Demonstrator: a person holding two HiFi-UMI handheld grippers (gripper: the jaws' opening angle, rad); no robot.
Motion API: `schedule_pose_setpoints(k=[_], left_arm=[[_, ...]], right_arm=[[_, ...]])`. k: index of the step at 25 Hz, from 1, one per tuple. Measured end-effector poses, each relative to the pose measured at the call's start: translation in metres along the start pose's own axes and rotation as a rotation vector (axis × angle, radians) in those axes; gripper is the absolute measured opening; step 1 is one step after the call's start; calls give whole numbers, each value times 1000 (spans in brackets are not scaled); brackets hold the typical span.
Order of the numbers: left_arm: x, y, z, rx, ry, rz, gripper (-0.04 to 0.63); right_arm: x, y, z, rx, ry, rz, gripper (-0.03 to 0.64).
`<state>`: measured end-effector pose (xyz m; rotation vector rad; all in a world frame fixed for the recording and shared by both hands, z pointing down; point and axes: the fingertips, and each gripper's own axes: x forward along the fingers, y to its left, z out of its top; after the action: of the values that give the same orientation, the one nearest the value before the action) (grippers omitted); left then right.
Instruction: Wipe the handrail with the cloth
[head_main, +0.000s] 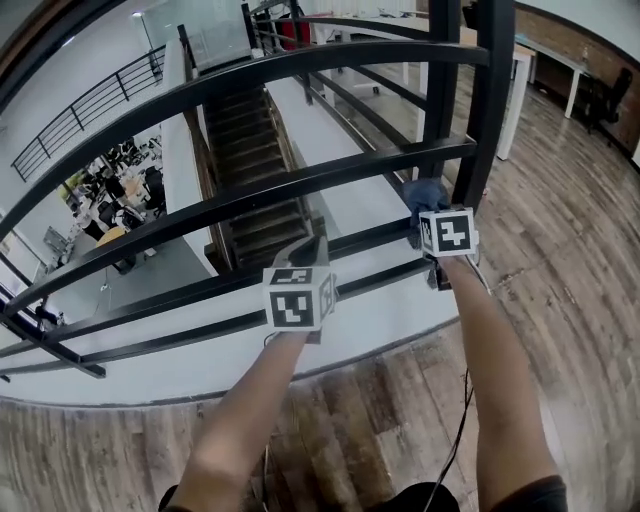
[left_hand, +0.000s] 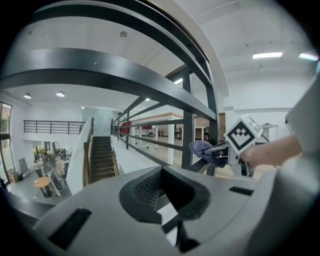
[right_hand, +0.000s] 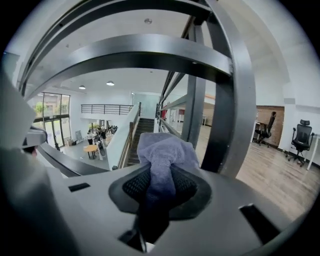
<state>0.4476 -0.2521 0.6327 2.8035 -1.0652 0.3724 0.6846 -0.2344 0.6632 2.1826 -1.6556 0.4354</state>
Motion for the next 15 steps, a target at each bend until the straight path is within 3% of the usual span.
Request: schedule_pose_setpoints(k=[3,8,11,15], left_arm=[[-4,3,2,-1,-15,0,-2],[-21,31,-2,48,-22,46,-2],[-50,60,-6,77,-63,66,-2],[-101,119,-12,17,-72,105,-2]], right_arm=[[-2,-24,8,-19,-52,-71,91],[-6,-10,17,-45,-99,-84,91],[-17,50,26,-119,-154,-19,91],[-31,165,52,-194,-208,108,91]])
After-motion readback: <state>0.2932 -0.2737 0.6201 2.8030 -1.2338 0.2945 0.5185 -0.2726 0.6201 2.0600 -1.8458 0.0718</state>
